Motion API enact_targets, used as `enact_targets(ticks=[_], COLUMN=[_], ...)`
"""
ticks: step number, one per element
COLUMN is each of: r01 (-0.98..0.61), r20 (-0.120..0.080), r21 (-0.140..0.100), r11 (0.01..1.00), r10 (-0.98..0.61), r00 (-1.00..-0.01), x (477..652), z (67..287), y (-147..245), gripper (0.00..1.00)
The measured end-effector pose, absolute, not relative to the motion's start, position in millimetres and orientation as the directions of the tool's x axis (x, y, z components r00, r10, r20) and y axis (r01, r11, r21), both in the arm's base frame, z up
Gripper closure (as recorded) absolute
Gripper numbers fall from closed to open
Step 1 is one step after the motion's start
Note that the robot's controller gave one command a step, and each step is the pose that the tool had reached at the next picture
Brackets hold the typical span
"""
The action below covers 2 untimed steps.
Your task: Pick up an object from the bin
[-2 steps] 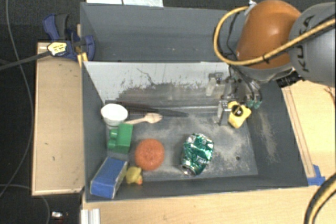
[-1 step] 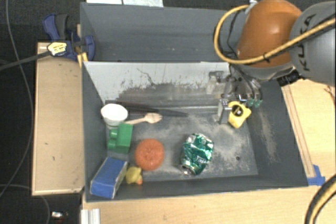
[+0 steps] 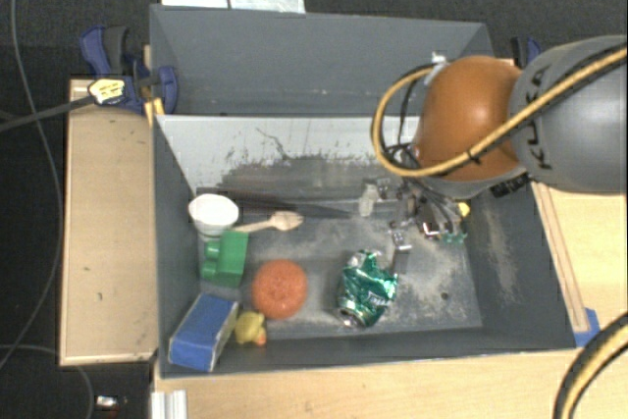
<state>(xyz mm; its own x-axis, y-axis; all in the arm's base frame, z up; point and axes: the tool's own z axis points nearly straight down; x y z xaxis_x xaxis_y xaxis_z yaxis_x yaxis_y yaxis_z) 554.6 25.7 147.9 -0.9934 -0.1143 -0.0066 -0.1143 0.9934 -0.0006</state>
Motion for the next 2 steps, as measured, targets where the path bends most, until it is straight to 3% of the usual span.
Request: enact_targets(ticks=[1, 2], r01=[-0.167, -0.328], r20=[-0.014, -0.014], r21=[-0.002, -0.004], r11=[0.986, 0.945], r10=[-0.167, -0.328], r00=[-0.986, -0.945], x=[501.0, 504.9], z=[97, 82], y=[3, 16], gripper=[0.00, 0.00])
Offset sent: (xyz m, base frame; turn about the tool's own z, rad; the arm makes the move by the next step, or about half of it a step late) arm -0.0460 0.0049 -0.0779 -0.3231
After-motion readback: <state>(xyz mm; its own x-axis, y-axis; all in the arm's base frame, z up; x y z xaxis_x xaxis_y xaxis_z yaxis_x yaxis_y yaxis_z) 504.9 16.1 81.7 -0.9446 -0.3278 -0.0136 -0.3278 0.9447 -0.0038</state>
